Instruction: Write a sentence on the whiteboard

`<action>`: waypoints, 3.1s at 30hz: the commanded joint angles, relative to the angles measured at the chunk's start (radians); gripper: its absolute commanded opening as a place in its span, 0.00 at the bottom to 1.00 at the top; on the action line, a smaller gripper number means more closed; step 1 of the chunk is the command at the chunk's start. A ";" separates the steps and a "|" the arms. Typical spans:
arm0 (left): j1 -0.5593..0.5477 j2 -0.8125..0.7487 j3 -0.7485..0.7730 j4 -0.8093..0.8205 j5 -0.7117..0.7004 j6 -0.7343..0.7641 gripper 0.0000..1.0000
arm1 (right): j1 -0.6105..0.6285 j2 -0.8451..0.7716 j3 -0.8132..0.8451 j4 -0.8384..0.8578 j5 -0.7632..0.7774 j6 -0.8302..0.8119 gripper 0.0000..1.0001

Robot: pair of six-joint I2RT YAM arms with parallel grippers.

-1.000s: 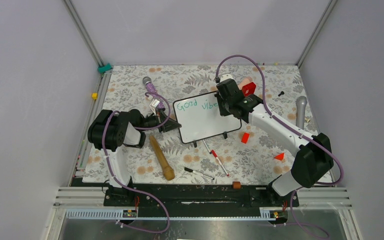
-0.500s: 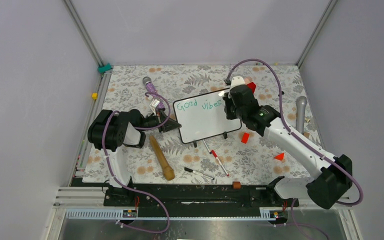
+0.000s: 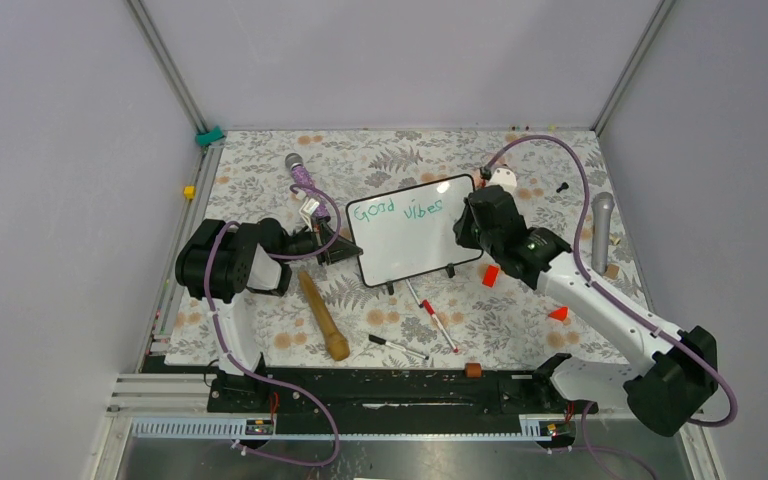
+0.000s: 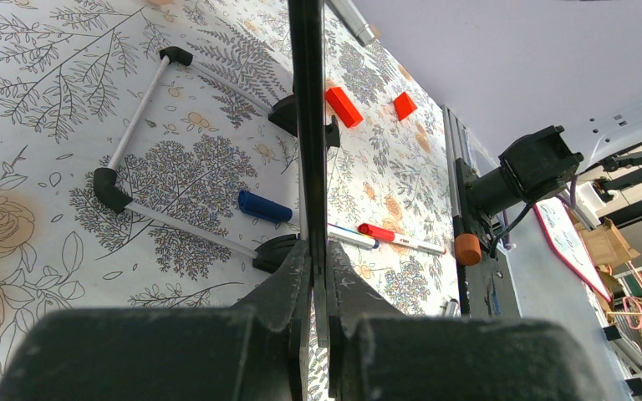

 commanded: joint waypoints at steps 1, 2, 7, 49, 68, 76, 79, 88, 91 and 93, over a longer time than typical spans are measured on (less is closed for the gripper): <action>-0.008 0.024 0.016 0.032 0.016 0.047 0.00 | -0.001 -0.051 -0.035 0.002 -0.017 0.093 0.00; -0.008 0.024 0.016 0.032 0.016 0.046 0.00 | -0.001 -0.057 -0.039 -0.004 -0.029 0.081 0.00; -0.008 0.027 0.017 0.032 0.017 0.043 0.00 | -0.001 -0.139 -0.127 0.092 -0.177 -0.133 0.00; 0.003 0.052 0.016 0.030 -0.006 0.023 0.00 | -0.002 -0.167 -0.152 0.107 -0.154 -0.219 0.00; 0.002 0.050 0.017 0.032 0.002 0.023 0.00 | -0.002 -0.177 -0.110 0.025 0.026 -0.112 0.00; 0.001 0.053 0.020 0.031 0.004 0.020 0.00 | -0.001 -0.148 -0.098 0.019 0.014 -0.128 0.00; 0.001 0.054 0.021 0.031 0.006 0.020 0.00 | -0.003 -0.137 -0.090 0.023 -0.024 -0.156 0.00; -0.001 0.050 0.021 0.033 0.006 0.017 0.00 | -0.002 -0.145 -0.081 0.002 -0.036 -0.186 0.00; 0.000 0.052 0.021 0.031 0.006 0.018 0.00 | -0.002 -0.151 -0.092 0.005 -0.034 -0.192 0.00; 0.000 0.054 0.021 0.032 0.005 0.020 0.00 | -0.003 -0.149 -0.093 0.004 -0.033 -0.196 0.00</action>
